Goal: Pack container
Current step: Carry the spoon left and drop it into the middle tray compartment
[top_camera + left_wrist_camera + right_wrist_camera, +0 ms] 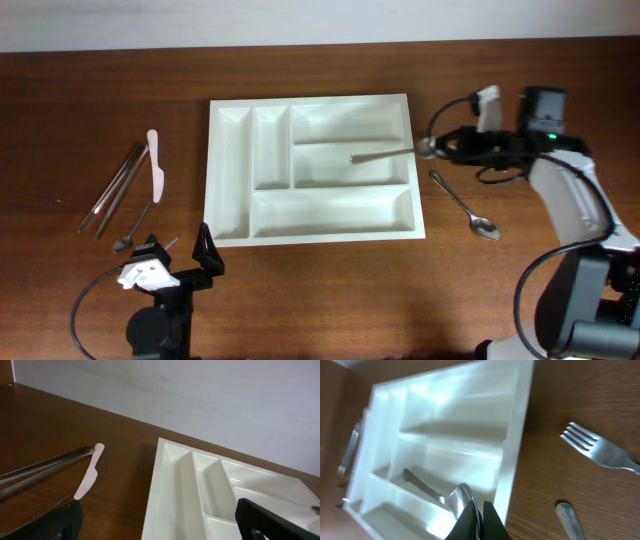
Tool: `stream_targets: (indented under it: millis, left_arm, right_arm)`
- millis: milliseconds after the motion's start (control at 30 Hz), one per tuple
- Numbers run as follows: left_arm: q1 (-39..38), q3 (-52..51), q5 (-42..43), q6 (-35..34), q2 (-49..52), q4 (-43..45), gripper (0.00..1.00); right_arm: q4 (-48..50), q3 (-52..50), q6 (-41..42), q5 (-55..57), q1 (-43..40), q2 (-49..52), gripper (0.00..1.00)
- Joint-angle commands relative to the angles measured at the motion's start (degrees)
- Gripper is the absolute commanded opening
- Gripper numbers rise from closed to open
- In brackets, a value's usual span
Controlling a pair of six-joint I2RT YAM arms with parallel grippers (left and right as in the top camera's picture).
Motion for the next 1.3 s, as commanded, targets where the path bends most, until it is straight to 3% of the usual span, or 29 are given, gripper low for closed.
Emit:
stream_targets:
  millis: [0,233,833,900,933,967,1267]
  left_arm:
    - [0.33,-0.42,0.81,1.09,-0.33,0.09,0.99]
    - [0.33,-0.42,0.81,1.09,-0.33,0.11,0.99]
    - [0.33,-0.42,0.81,1.09,-0.33,0.11,0.99]
    - [0.33,-0.42,0.81,1.09,-0.33,0.11,0.99]
    - [0.33,-0.42,0.81,1.09,-0.33,0.11,0.99]
    - [0.33,-0.42,0.81,1.09,-0.33,0.11,0.99]
    - [0.33,-0.42,0.81,1.09,-0.33,0.11,0.99]
  right_arm:
    - [0.46,1.03,1.6,8.04,3.93,0.57,0.04]
    - [1.33,1.01,8.24,13.05,5.84,4.13,0.04]
    - [4.7,1.01,11.93,18.1,13.77,4.63,0.04]
    - [4.37,1.01,11.91,18.12,13.64,4.63,0.49]
    - [4.28,1.01,11.89,18.12,13.55,4.63,0.66]
    - [4.13,1.01,11.87,18.12,13.55,4.63,0.76]
    - [0.48,1.31,11.61,22.29,10.93,4.55,0.89]
